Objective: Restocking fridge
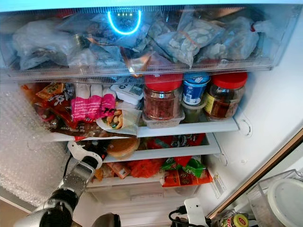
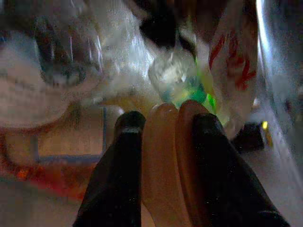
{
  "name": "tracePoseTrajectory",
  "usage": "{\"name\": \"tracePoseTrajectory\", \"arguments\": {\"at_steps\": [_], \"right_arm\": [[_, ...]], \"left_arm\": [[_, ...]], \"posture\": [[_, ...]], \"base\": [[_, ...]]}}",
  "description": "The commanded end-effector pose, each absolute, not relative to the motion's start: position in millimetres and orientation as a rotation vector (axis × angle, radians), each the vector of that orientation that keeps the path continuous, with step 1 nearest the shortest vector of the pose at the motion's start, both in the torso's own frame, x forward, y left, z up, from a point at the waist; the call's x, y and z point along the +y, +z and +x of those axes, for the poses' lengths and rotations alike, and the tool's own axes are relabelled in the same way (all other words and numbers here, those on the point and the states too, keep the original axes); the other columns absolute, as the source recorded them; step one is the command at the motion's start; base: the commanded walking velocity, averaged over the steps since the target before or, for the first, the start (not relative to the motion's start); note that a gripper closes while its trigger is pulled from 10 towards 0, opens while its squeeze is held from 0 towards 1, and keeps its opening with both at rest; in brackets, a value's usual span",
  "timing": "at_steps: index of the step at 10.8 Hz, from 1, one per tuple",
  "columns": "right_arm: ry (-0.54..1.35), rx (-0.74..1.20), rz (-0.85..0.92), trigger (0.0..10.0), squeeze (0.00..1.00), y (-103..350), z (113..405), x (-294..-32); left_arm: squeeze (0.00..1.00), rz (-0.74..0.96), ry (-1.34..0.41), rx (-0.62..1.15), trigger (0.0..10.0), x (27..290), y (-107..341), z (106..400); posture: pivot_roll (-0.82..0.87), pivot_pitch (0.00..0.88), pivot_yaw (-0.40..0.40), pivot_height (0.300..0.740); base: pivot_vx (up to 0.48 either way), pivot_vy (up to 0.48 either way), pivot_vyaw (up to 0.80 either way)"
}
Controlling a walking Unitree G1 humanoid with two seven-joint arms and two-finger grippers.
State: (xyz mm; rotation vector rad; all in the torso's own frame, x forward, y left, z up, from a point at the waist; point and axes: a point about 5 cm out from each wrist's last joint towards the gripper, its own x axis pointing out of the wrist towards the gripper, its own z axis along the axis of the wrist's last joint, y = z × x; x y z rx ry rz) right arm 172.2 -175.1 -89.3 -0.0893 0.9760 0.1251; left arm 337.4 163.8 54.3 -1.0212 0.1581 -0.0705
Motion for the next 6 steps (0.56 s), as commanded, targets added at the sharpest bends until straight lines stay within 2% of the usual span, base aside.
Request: {"name": "tracePoseTrajectory", "arguments": {"at_steps": [1, 6], "right_arm": [[0.113, 1.056, -0.068, 10.0, 0.00, -98, 152, -176], [0.103, 1.060, -0.067, 10.0, 0.00, -99, 151, -178]], "left_arm": [[0.00, -1.032, -0.065, 0.117, 10.0, 164, 63, 344], [0.00, -1.004, -0.086, 0.153, 10.0, 154, 61, 345]], "posture": [[-0.06, 0.040, 0.001, 0.642], [-0.08, 0.047, 0.011, 0.642]], "base": [[0.000, 0.000, 0.00], [0.000, 0.000, 0.00]]}}
